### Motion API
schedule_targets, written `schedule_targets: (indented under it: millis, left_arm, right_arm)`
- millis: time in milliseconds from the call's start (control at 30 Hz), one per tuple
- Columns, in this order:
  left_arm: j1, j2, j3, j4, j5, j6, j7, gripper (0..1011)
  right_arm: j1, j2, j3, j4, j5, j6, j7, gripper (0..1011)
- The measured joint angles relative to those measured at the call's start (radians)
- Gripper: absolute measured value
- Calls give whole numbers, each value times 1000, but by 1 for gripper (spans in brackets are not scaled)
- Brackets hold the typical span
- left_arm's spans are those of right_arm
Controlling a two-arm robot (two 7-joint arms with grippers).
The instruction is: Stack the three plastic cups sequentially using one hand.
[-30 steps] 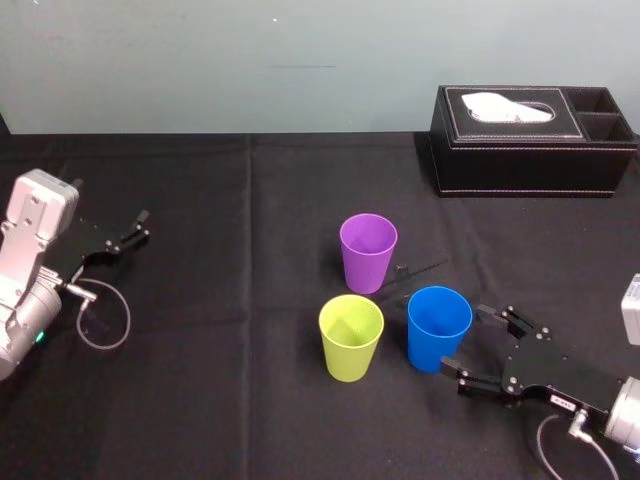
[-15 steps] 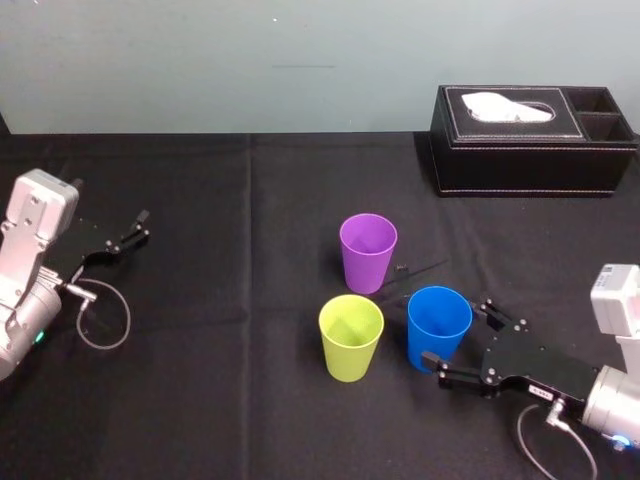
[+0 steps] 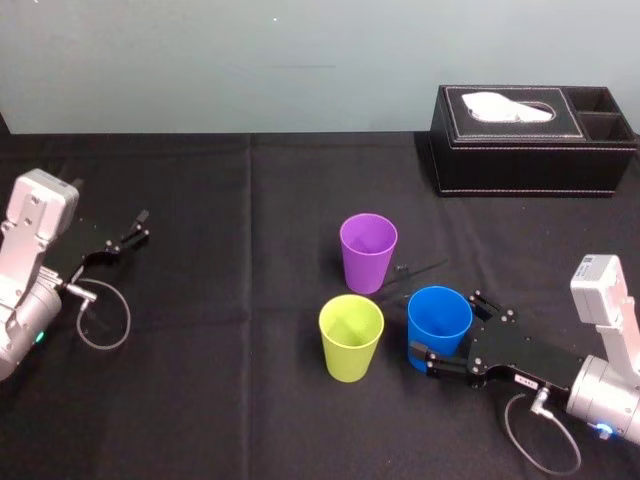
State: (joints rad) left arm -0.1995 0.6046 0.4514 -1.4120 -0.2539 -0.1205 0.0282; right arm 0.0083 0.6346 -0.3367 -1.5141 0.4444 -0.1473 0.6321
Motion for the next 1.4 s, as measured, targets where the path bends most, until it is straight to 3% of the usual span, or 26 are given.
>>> schedule_targets:
  millis: [233, 533, 667, 1400]
  left_arm:
    - [0, 0, 0, 0, 0, 0, 0, 1011]
    - [0, 0, 0, 0, 0, 0, 0, 1011]
    - [0, 0, 0, 0, 0, 0, 0, 1011]
    - [0, 0, 0, 0, 0, 0, 0, 1011]
  right_arm:
    - [-3, 2, 2, -1, 1, 0, -1, 1004]
    - [-4, 3, 3, -3, 2, -1, -1, 792]
    - [-5, 3, 4, -3, 2, -1, -1, 754]
    - [-6, 4, 4, -5, 3, -2, -1, 722]
